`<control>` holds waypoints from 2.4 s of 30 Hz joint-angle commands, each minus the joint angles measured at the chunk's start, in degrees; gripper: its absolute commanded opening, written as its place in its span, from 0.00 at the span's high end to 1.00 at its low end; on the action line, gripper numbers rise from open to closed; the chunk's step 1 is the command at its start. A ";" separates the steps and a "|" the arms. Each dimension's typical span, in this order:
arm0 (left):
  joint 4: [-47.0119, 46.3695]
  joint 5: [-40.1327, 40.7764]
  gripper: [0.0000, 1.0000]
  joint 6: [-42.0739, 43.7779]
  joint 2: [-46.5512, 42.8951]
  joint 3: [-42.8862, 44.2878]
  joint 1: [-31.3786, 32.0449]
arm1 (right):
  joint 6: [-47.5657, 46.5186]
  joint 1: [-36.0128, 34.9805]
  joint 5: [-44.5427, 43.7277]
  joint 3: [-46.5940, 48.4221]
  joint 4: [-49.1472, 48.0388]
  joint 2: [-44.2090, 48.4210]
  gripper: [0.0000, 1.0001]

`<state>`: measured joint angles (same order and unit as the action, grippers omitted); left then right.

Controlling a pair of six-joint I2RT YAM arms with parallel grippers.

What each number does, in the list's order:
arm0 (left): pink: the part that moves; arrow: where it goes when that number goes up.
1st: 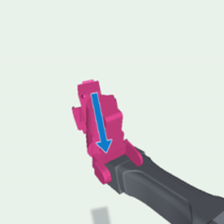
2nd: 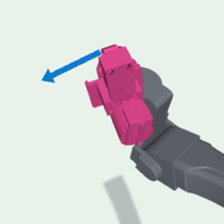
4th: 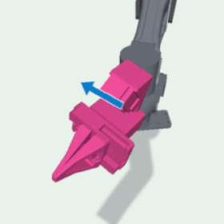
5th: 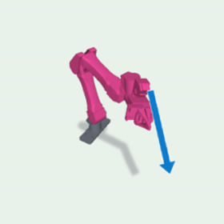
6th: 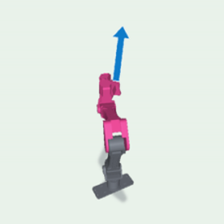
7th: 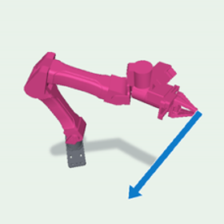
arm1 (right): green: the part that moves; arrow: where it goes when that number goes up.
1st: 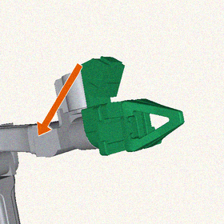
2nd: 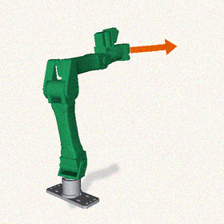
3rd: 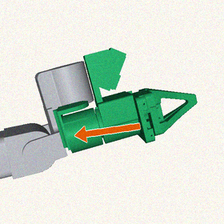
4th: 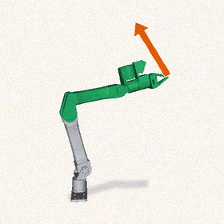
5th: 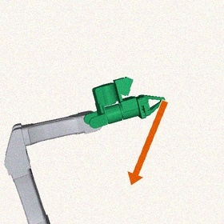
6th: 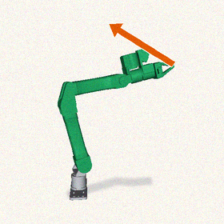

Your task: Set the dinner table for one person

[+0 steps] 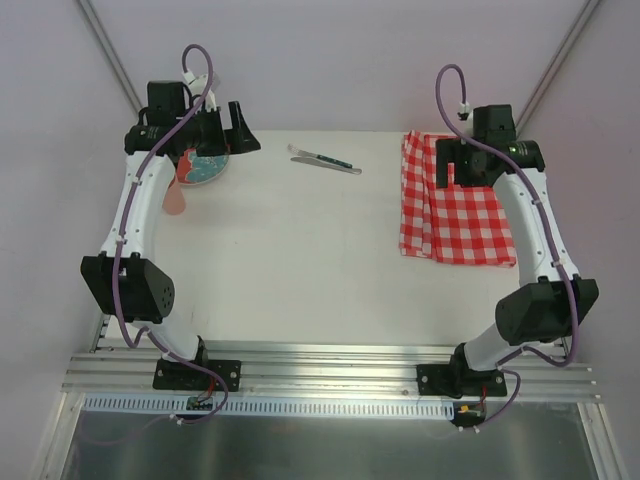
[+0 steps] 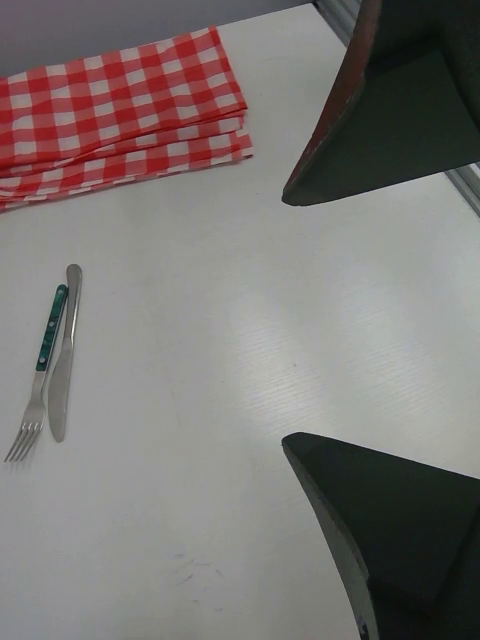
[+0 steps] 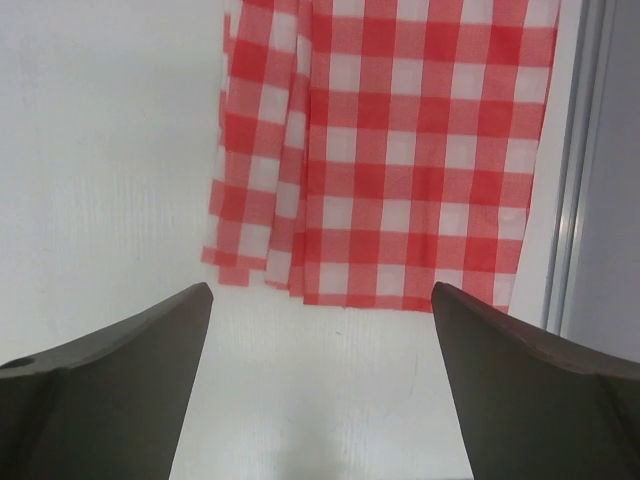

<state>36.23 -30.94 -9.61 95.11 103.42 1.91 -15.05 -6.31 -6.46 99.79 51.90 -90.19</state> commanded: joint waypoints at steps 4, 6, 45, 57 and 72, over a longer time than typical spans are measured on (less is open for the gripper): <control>-0.63 -1.31 0.01 -2.08 0.51 -2.52 0.37 | -14.30 0.15 5.58 -5.31 -3.11 -7.41 0.03; -0.63 -1.85 0.01 -0.86 2.44 -1.99 1.68 | -15.18 -0.37 3.66 -2.43 -3.12 -12.52 0.03; 6.84 10.46 0.01 14.79 -1.51 -3.31 5.91 | -11.85 -1.69 37.91 14.91 6.01 -43.93 0.03; 6.75 8.18 0.01 11.89 -1.16 1.17 5.12 | -0.25 -15.48 47.59 0.76 4.00 -30.32 0.03; 4.21 0.46 0.01 7.18 -2.83 -7.25 1.60 | -2.97 -20.62 30.03 2.70 2.78 -21.53 0.03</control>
<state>41.85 -24.71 1.74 93.47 99.55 2.81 -16.03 -34.06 33.58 102.52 54.76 -117.12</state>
